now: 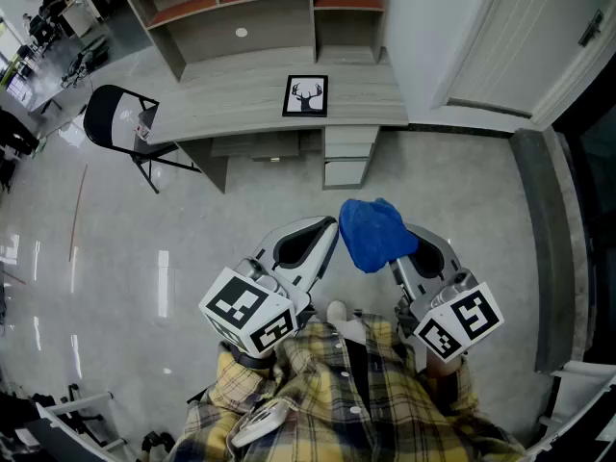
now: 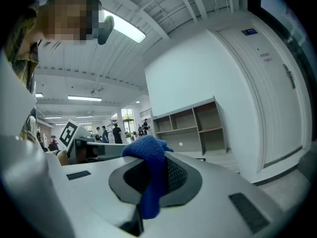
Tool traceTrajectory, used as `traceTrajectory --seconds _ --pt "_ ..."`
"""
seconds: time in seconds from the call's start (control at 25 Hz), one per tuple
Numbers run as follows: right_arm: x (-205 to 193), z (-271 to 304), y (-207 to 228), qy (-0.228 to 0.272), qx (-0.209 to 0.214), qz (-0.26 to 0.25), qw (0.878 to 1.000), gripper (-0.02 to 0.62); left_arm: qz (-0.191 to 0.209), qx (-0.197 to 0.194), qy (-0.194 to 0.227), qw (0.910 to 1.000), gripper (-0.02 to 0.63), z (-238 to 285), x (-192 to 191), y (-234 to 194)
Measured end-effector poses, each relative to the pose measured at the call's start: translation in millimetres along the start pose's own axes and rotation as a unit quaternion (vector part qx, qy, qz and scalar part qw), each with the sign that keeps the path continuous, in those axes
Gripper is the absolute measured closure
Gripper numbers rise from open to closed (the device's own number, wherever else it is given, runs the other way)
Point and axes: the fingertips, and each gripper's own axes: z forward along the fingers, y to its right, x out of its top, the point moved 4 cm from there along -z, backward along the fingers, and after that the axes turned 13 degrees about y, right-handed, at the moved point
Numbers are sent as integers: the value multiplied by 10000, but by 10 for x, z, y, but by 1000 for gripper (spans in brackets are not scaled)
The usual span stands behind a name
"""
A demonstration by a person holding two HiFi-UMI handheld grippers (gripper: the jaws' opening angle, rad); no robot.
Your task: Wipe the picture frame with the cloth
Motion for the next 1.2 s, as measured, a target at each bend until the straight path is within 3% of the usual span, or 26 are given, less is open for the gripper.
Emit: traceTrajectory --seconds 0.76,1.2 --pt "-52 -30 130 -91 257 27 9996 561 -17 355 82 9993 600 -14 -117 10" --pt "-233 595 193 -283 216 28 9994 561 -195 399 27 9990 600 61 -52 -640"
